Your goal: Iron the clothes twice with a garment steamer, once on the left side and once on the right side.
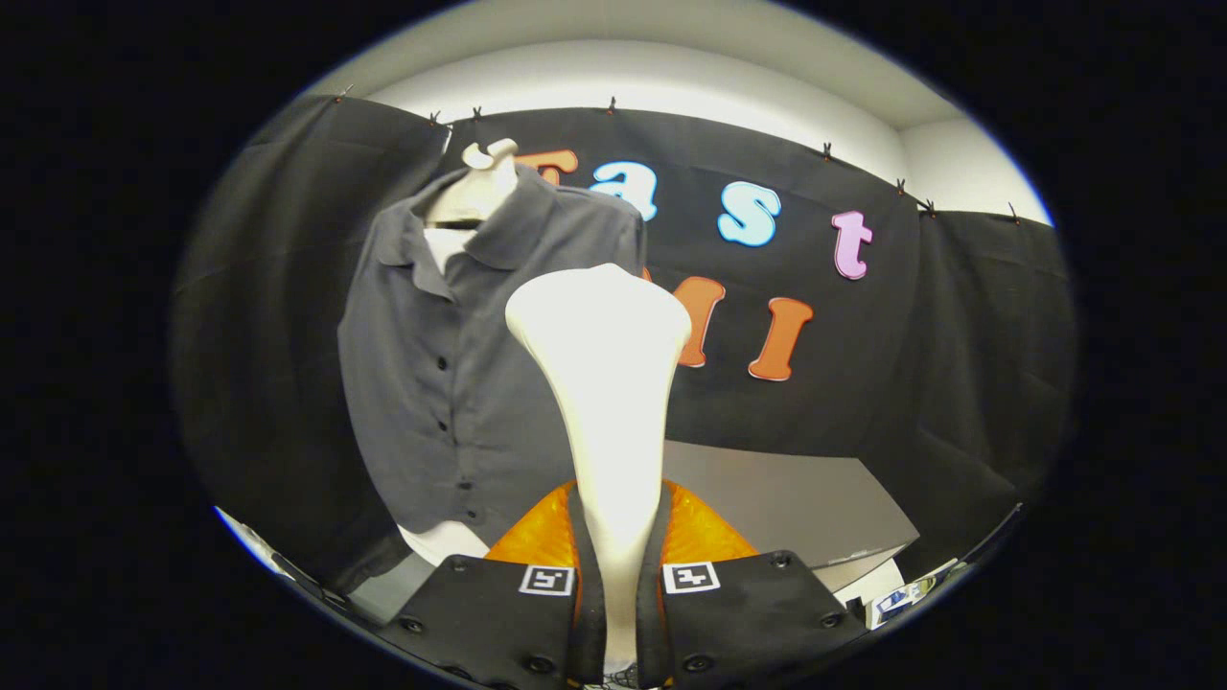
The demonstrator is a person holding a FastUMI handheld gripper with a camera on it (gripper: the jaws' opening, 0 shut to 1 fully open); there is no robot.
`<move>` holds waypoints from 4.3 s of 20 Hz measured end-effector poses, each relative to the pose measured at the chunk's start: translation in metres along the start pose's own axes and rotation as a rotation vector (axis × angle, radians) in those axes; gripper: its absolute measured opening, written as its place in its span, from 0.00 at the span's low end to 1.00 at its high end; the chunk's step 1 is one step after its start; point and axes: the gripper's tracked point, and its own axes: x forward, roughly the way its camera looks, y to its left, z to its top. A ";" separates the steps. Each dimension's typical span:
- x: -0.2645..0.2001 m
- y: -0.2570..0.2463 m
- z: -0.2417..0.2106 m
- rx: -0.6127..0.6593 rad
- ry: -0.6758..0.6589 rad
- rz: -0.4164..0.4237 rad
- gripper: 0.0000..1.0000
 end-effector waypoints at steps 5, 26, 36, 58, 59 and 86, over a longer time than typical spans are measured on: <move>-0.011 0.057 0.035 0.009 -0.068 0.007 0.20; 0.110 0.083 0.045 0.100 -0.068 -0.189 0.20; 0.138 0.088 0.013 0.124 -0.054 -0.167 0.20; 0.154 0.119 -0.093 0.105 0.050 -0.173 0.20; 0.153 0.120 -0.099 0.099 0.061 -0.173 0.20; 0.134 0.136 -0.230 0.134 0.287 -0.177 0.20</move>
